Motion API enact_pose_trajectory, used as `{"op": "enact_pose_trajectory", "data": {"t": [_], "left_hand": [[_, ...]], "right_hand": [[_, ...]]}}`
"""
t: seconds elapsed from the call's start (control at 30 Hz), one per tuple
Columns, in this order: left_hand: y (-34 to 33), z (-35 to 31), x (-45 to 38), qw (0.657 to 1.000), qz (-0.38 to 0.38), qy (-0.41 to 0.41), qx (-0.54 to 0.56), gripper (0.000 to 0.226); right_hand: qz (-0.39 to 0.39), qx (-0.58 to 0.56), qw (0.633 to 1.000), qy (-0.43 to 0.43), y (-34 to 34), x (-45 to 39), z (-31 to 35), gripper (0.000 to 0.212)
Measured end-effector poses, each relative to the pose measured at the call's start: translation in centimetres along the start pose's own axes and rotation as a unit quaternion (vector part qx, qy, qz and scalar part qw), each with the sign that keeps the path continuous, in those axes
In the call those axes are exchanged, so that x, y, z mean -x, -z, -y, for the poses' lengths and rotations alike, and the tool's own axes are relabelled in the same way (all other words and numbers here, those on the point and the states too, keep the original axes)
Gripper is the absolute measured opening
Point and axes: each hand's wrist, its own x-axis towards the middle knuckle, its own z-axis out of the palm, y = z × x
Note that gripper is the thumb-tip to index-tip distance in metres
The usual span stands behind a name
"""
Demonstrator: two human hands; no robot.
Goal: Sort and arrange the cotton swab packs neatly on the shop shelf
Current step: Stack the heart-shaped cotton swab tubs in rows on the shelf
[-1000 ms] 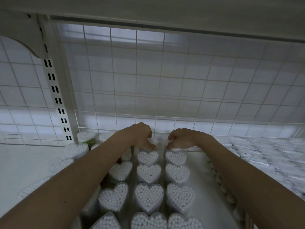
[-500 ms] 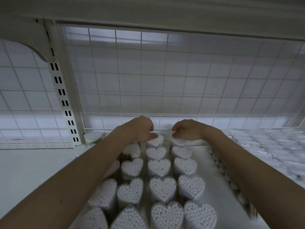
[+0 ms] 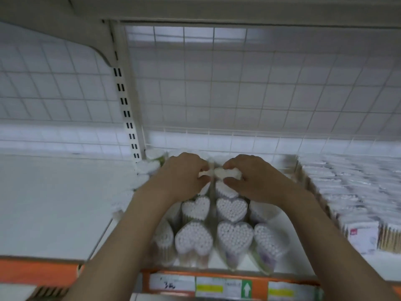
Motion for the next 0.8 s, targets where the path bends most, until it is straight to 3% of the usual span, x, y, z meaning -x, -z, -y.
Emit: {"op": "enact_pose_trajectory", "data": {"t": [0.33,0.53,0.8], "left_hand": [[0.2,1.2,12.9,0.987,-0.107,0.116,0.031,0.025],[-1.4,1.4,15.9,0.974,-0.158,0.145,0.072,0.024],[-3.3,2.2,14.4,0.977,-0.17,0.106,0.069,0.034]], "right_hand": [[-0.028,-0.078,0.995,0.064,-2.8,6.1,6.1,0.033],[-0.092,-0.038,0.995,0.015,-5.1,8.2,7.8,0.024],[-0.136,0.01,0.987,-0.088,-7.8,8.0,11.5,0.019]]}}
